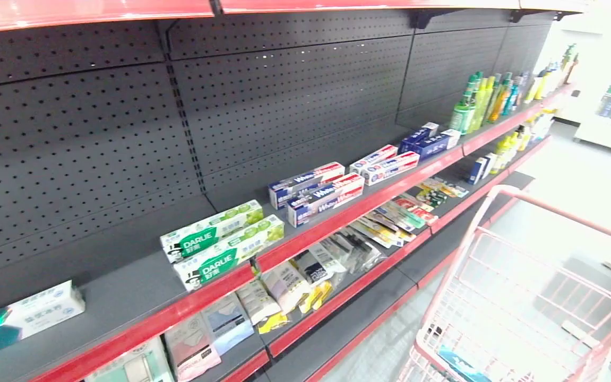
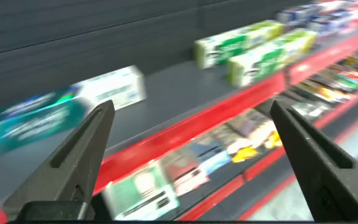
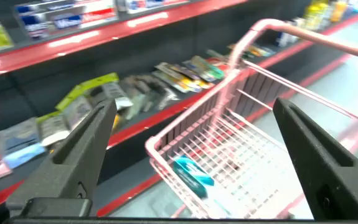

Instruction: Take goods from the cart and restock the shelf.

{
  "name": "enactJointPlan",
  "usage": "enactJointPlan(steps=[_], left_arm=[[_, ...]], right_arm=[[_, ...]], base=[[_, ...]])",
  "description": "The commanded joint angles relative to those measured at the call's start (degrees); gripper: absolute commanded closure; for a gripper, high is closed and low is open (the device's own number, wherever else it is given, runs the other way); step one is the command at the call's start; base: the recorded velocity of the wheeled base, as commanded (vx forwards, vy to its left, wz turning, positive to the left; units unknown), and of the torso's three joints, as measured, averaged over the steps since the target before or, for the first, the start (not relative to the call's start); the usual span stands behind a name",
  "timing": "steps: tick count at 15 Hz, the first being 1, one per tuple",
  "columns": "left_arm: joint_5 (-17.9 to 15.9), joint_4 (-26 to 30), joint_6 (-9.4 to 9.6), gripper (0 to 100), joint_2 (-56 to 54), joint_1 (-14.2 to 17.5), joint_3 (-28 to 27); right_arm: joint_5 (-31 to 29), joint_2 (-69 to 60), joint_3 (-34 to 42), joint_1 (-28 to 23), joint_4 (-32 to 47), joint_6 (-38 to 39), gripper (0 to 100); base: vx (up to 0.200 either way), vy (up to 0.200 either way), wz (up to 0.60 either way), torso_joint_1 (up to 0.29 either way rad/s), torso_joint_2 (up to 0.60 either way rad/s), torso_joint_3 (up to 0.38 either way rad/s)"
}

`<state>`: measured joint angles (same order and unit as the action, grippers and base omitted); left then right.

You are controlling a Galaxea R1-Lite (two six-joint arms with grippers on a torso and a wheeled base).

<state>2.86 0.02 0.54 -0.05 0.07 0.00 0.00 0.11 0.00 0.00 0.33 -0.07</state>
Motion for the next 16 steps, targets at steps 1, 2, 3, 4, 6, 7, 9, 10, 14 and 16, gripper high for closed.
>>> enactJointPlan(steps=[1, 2, 3, 4, 6, 7, 9, 10, 14, 16], left_arm=[[0.04, -0.02, -0.01, 0, 0.05, 0.01, 0.00], [0.04, -0.02, -0.01, 0, 0.05, 0.01, 0.00], [0.04, -0.02, -0.01, 0, 0.05, 0.01, 0.00], [0.04, -0.02, -0.01, 0, 0.05, 0.01, 0.00], [0.04, -0.02, -0.01, 0, 0.05, 0.01, 0.00], [0.04, -0.02, -0.10, 0, 0.05, 0.01, 0.00], [0.04, -0.02, -0.10, 0, 0.05, 0.01, 0.00], [0.04, -0.02, -0.01, 0, 0.05, 0.01, 0.00], [0.04, -0.02, -0.01, 0, 0.05, 0.01, 0.00], [0.04, -0.02, -0.01, 0, 0.05, 0.01, 0.00]], right_arm=[[0.00, -0.02, 0.00, 0.00, 0.02, -0.01, 0], [0.00, -0.02, 0.00, 0.00, 0.02, -0.01, 0], [0.00, -0.02, 0.00, 0.00, 0.02, -0.01, 0], [0.00, -0.02, 0.00, 0.00, 0.02, -0.01, 0], [0.00, -0.02, 0.00, 0.00, 0.02, -0.01, 0], [0.00, -0.02, 0.00, 0.00, 0.02, -0.01, 0], [0.00, -0.02, 0.00, 0.00, 0.02, -0.01, 0], [0.00, -0.02, 0.00, 0.00, 0.02, -0.01, 0], [0.09, 0.33, 0.00, 0.00, 0.02, -0.10, 0], [0.09, 0.77, 0.00, 0.18, 0.02, -0.10, 0]], base=[[0.000, 0.000, -0.60, 0.002, 0.00, 0.002], [0.000, 0.000, -0.60, 0.007, 0.00, 0.002], [0.000, 0.000, -0.60, 0.007, 0.00, 0.002], [0.000, 0.000, -0.60, 0.002, 0.00, -0.002], [0.000, 0.000, -0.60, 0.002, 0.00, 0.002], [0.000, 0.000, 0.00, 0.000, 0.00, 0.000], [0.000, 0.000, 0.00, 0.000, 0.00, 0.000], [0.000, 0.000, 0.00, 0.000, 0.00, 0.000], [0.000, 0.000, 0.00, 0.000, 0.00, 0.000], [0.000, 0.000, 0.00, 0.000, 0.00, 0.000]])
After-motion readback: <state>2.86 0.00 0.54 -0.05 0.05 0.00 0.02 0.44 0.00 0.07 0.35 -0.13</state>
